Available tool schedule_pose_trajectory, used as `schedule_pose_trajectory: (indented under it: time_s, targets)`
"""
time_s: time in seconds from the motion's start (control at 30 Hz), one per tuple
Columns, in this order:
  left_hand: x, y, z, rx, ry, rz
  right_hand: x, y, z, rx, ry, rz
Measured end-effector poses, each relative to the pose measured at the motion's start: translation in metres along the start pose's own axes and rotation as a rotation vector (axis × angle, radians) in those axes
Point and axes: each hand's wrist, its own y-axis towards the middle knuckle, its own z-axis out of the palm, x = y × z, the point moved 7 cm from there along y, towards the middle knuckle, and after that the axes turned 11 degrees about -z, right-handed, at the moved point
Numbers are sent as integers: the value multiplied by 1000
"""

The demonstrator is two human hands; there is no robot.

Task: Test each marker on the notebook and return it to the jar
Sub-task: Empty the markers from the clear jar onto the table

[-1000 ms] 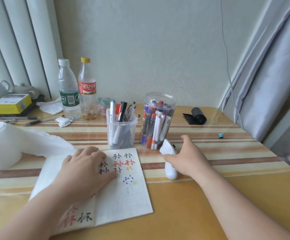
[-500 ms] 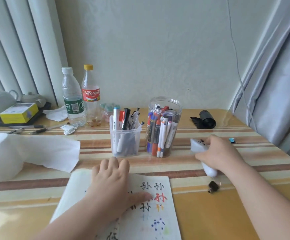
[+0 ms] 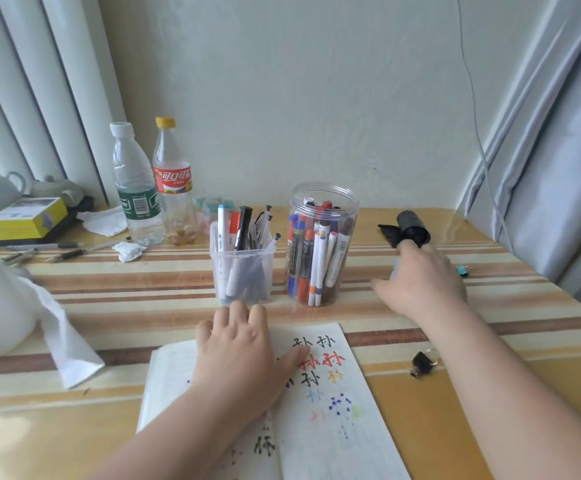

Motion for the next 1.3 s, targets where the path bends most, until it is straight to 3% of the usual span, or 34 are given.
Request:
schedule_pose_trajectory:
  time_s: [0.07, 0.2, 0.33, 0.47, 0.67, 0.77, 0.93, 1.1, 1.23, 1.3]
  targets:
    - [0, -5, -6, -53, -109, 99, 29, 3, 2, -2, 168, -102]
    - [4, -9, -27, -108, -396, 222, 71, 10, 27, 110, 876, -169]
    - [8, -5, -36, -114, -421, 246, 82, 18, 40, -104, 1086, -112]
    - [14, -4, -14, -14, -280, 211, 86, 17, 48, -177, 1105, -133]
    - [-1, -18, -7, 95, -311, 336, 79, 13, 51, -233, 1076, -122]
    - [4, -17, -16, 24, -417, 298, 75, 4, 43, -266, 1085, -156]
    - [47, -2, -48, -258, -713, 65, 72, -16, 20, -243, 1059, -255]
    - [55, 0, -53, -332, -821, 56, 69, -46, 12, -241, 999, -378]
    - [71, 9, -47, -352, -913, -95, 68, -45, 5, -227, 951, -467]
    - [73, 9, -49, -355, -992, -86, 66, -41, 3, -220, 865, -500]
